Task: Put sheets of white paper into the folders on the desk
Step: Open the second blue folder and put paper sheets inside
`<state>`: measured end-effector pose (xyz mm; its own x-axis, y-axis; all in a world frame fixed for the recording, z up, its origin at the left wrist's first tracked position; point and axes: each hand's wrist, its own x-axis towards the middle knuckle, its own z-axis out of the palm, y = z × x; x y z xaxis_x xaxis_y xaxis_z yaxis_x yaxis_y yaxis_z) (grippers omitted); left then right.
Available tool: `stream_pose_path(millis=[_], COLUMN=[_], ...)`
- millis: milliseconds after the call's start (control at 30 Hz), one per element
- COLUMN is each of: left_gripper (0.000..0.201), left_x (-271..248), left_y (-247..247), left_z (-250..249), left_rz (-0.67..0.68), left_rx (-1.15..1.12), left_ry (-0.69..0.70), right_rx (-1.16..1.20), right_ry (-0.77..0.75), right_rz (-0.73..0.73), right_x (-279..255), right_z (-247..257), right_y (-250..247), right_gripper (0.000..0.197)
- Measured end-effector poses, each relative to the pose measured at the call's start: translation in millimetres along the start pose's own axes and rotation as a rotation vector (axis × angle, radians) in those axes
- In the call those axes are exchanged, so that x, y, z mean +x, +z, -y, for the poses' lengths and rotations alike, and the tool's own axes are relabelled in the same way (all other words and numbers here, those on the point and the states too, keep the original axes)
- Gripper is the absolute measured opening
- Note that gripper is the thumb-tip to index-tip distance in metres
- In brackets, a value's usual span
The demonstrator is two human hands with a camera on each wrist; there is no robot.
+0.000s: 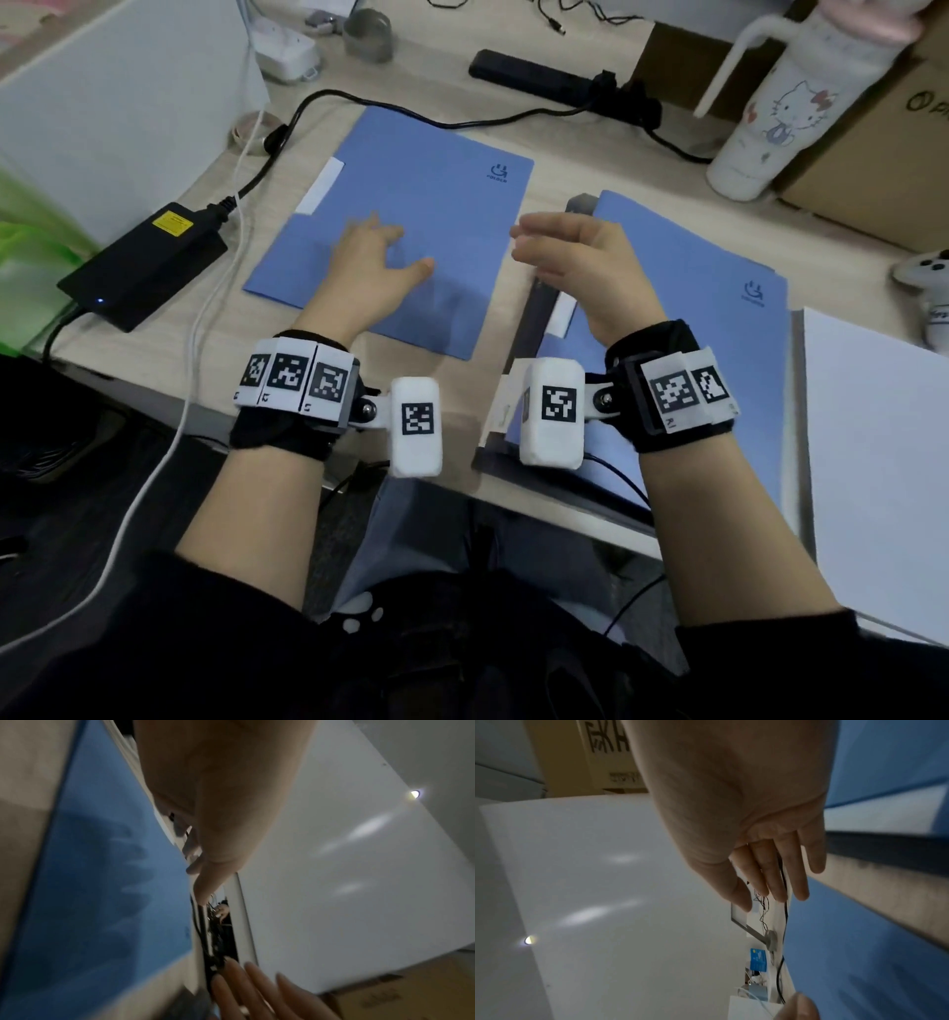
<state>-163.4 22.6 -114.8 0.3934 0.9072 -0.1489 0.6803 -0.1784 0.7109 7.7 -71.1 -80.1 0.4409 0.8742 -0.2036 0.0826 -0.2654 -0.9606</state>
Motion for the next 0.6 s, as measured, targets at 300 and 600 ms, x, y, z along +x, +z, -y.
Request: stream_pose_path(millis=[300,600], left_gripper=[0.028,0.051], left_x=[-43.6,-58.3], left_y=[63.5,101.4], left_z=[-68.9,-82.4], left_rz=[0.244,0.113], left_rx=[-0.311,-0.343], left_ry=[0.099,0.049], right_rx=[-0.010,-0.352], right_ry=[-0.047,0.236], right_rz=[-0.203,-0.352], right_x=[-51.3,-70.4], right_z=[-33.3,-84.9], right_y=[-61.7,-109.0], right_gripper=[0.022,0.067])
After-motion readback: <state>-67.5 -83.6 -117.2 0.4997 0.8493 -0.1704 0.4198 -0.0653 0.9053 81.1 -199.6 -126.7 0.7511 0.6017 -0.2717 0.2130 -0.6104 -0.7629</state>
